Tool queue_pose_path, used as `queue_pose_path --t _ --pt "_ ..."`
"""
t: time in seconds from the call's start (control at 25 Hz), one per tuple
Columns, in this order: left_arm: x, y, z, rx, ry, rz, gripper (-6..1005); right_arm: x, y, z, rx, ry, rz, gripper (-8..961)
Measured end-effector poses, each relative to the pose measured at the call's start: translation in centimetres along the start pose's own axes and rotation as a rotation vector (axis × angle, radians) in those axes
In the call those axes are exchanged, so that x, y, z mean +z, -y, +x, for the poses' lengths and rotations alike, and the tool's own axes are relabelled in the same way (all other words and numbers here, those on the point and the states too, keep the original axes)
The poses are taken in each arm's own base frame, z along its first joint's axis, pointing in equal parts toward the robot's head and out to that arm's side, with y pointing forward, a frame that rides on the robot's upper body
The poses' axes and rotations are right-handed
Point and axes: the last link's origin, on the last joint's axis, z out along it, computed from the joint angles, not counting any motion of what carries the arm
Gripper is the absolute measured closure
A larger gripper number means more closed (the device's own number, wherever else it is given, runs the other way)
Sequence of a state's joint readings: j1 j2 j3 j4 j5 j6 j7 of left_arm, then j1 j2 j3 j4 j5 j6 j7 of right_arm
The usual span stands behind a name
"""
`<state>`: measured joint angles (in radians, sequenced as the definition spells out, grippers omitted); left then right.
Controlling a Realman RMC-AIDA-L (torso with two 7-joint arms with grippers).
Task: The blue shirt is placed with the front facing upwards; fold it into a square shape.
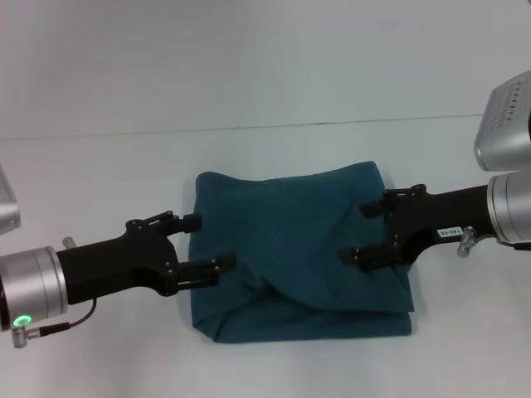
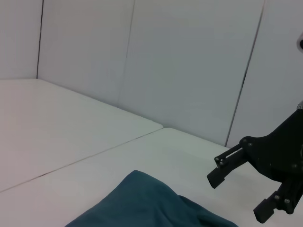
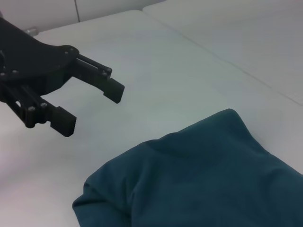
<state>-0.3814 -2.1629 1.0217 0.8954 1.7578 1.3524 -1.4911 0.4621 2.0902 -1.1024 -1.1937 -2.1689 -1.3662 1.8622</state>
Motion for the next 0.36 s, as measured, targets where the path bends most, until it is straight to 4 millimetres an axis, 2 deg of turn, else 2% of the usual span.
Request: queue_pose_path --t 0.36 --pt "-0.07 -0.09 -0.29 -0.010 0.001 0.002 116 0.05 0.11 0.09 0.008 0.012 0.012 22"
